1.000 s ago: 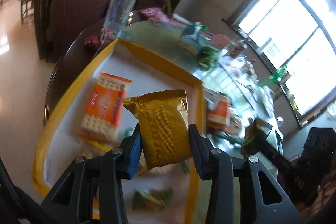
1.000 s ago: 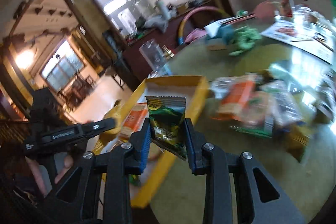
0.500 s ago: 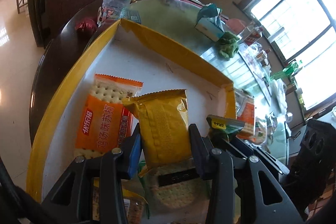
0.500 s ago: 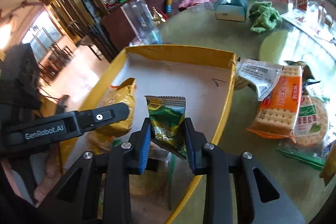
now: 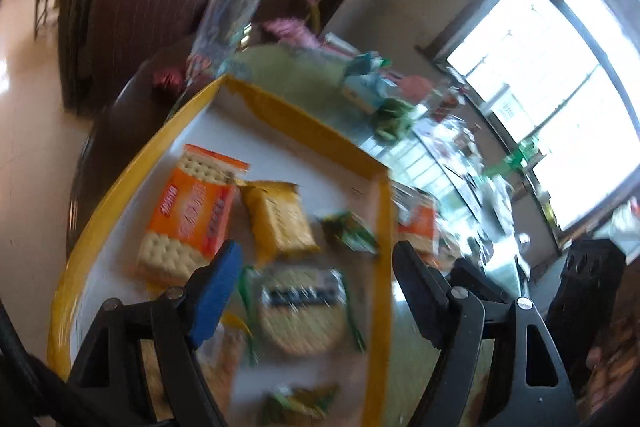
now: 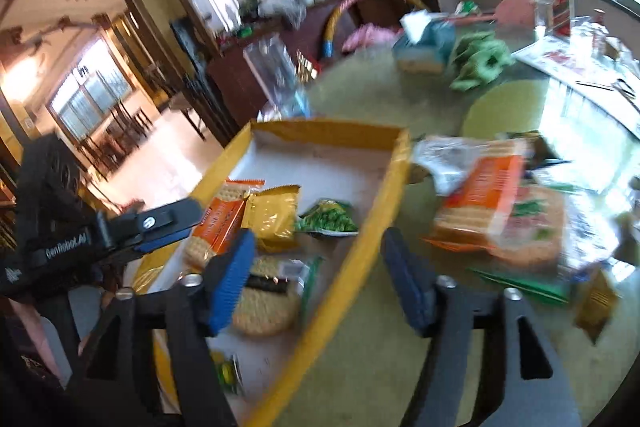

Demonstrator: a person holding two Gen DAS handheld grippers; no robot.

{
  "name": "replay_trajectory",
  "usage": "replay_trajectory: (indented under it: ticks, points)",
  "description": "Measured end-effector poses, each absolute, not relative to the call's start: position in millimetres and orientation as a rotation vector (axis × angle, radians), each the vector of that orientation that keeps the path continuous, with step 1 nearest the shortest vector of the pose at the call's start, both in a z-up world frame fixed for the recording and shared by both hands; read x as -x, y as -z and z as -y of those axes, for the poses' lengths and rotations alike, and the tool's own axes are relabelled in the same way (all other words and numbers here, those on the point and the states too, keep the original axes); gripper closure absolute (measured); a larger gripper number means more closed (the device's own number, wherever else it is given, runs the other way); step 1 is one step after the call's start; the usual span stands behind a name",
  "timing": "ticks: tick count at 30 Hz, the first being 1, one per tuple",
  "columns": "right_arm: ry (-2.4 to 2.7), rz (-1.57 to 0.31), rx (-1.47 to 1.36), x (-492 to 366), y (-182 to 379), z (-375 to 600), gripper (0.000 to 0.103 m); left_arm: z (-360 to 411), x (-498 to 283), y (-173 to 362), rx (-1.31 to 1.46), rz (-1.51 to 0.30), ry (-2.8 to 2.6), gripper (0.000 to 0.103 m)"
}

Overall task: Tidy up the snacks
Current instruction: 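Grasp the yellow-green chip bag on the table with the right tool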

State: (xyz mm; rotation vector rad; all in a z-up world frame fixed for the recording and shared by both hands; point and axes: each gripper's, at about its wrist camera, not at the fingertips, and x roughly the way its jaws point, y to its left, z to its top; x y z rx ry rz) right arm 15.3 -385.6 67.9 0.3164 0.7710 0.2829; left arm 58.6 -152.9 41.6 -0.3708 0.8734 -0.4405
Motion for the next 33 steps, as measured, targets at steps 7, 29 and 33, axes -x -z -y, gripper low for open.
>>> replay_trajectory:
  ticks: [7, 29, 33]
  points:
    - [-0.159, -0.706, -0.416, 41, -61, 499, 0.024, 208, -10, -53, 0.326, -0.876, 0.527, 0.026]
    - [-0.113, -1.022, -0.307, 6, 5, 556, 0.027, 310, -13, -36, 0.225, -1.046, 0.658, 0.026]
    - [-0.161, -1.028, -0.235, 29, 3, 547, 0.027, 307, -16, -33, 0.228, -1.046, 0.64, 0.026]
